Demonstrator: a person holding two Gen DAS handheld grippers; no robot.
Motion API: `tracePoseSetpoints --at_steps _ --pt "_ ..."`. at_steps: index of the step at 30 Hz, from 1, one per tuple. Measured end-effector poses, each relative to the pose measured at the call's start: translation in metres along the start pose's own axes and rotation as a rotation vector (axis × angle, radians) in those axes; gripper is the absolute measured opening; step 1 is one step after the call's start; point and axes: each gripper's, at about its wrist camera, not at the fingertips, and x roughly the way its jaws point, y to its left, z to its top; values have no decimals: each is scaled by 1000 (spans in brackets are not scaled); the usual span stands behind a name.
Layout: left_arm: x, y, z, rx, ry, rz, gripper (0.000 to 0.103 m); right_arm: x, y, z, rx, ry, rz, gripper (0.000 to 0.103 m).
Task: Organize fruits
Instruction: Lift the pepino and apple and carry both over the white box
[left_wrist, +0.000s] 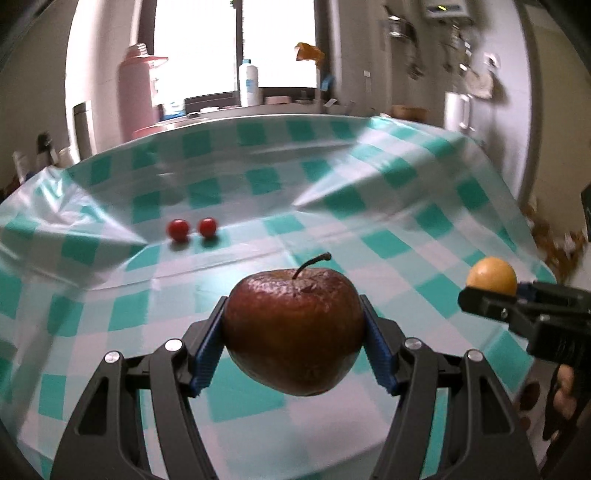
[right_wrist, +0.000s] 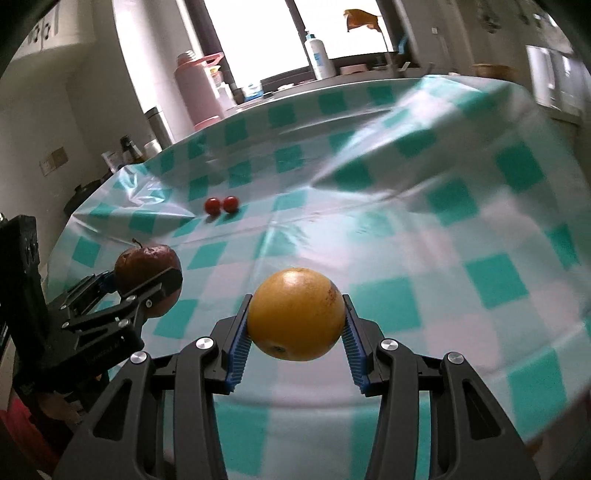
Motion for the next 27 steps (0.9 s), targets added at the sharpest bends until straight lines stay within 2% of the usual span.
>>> tracePoseSetpoints --at_steps 16,22,27 --pt "-4 -131 -21 306 46 -144 67 -79 -103 -62 167 -54 -132 45" --pt "-11 -188 -34 450 40 -229 67 -104 -139 -90 242 -56 -203 45" --pt "-19 -236 -54 581 47 -310 67 -112 -166 -114 297 -22 -275 45"
